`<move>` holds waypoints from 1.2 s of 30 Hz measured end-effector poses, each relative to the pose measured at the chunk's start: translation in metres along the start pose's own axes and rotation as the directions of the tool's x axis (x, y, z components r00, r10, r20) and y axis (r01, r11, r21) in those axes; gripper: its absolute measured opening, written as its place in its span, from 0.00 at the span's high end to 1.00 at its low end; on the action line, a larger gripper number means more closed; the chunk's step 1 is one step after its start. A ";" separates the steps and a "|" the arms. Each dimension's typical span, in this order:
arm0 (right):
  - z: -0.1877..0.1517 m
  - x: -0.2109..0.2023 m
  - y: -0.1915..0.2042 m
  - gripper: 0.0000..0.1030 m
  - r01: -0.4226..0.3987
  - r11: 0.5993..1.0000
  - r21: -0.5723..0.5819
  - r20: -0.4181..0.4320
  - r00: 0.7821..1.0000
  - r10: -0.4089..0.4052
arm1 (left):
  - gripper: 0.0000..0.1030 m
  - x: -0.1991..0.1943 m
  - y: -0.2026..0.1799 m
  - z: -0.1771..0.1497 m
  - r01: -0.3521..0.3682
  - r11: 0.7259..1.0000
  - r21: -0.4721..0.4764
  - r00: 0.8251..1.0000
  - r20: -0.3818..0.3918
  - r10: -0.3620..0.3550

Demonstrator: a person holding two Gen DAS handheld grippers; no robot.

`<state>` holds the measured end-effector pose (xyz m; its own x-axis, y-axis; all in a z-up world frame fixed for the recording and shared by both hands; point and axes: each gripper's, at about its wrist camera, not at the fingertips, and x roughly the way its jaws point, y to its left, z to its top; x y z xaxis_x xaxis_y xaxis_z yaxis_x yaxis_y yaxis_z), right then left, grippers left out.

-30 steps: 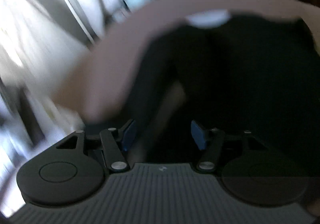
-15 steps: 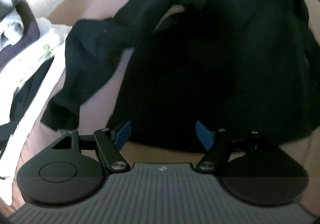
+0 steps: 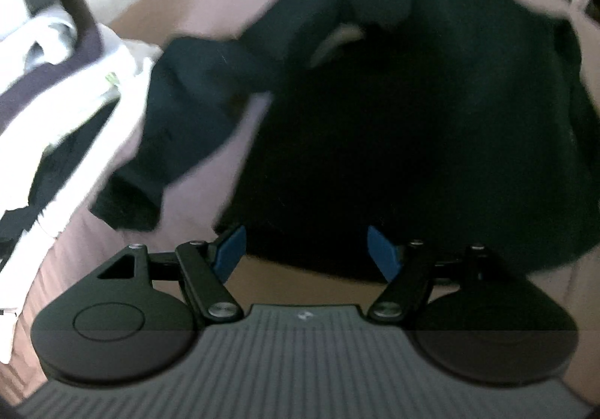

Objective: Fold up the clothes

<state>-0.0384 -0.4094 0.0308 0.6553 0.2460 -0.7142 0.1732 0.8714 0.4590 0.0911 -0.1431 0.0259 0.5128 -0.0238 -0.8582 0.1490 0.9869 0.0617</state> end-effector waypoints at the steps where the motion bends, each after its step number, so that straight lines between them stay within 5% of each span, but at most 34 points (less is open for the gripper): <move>1: 0.001 -0.002 0.001 0.39 -0.011 1.000 0.002 -0.005 1.000 0.011 | 0.31 -0.005 0.004 0.003 -0.008 1.000 -0.008 1.000 0.024 0.008; 6: 0.000 -0.002 0.000 0.36 0.020 1.000 0.022 -0.051 0.999 -0.018 | 0.31 0.007 0.021 0.007 -0.061 0.997 -0.042 0.998 -0.017 0.060; 10: -0.016 0.004 -0.022 0.35 0.014 0.983 0.182 -0.053 0.999 -0.005 | 0.31 0.025 0.036 0.000 -0.003 0.973 -0.231 0.998 -0.067 -0.013; 13: -0.020 0.019 -0.031 0.35 0.036 0.973 0.228 -0.104 0.994 -0.012 | 0.31 0.040 0.034 0.000 -0.004 0.962 -0.275 0.993 -0.117 -0.029; 18: -0.026 0.054 -0.040 0.35 0.113 0.971 0.209 -0.148 0.985 -0.083 | 0.30 0.060 0.014 -0.001 -0.119 0.971 -0.207 0.987 -0.134 0.092; 22: -0.036 0.069 -0.038 0.27 0.146 0.962 0.229 -0.098 0.987 -0.126 | 0.22 0.068 0.001 0.000 -0.218 0.965 -0.142 0.975 -0.079 0.209; 24: -0.037 0.068 -0.023 0.27 0.174 0.975 0.138 -0.101 0.982 -0.161 | 0.21 0.068 -0.003 0.002 -0.234 0.964 -0.124 0.972 -0.059 0.228; 26: -0.040 0.067 -0.012 0.49 0.187 0.980 0.070 -0.098 0.979 -0.180 | 0.22 0.066 -0.005 0.005 -0.219 0.967 -0.126 0.975 -0.049 0.215; 27: -0.041 0.067 -0.008 0.60 0.190 0.981 0.036 -0.098 0.978 -0.186 | 0.28 0.066 -0.005 0.004 -0.201 0.970 -0.136 0.979 -0.054 0.195; 29: -0.041 0.068 0.001 0.85 0.204 0.978 -0.039 -0.089 0.974 -0.207 | 0.75 0.065 -0.004 0.002 -0.161 0.974 -0.160 0.986 -0.072 0.151; 30: -0.041 0.067 0.004 0.89 0.213 0.975 -0.068 -0.075 0.973 -0.218 | 0.95 0.059 -0.005 0.001 -0.160 0.972 -0.174 0.987 -0.061 0.152; 34: -0.042 0.042 0.038 0.94 0.376 0.883 -0.281 0.103 0.926 -0.362 | 0.95 0.009 -0.034 -0.001 -0.257 0.965 -0.045 0.953 0.155 0.261; 36: -0.035 0.008 0.053 0.94 0.385 0.870 -0.309 0.213 0.919 -0.331 | 0.95 -0.020 -0.042 -0.003 -0.266 0.964 -0.015 0.931 0.254 0.261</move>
<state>-0.0496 -0.3464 0.0316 0.7015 -0.1529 -0.6961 0.1753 0.9837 -0.0394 0.0720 -0.1834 0.0390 0.7312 0.1953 -0.6536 -0.0058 0.9599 0.2803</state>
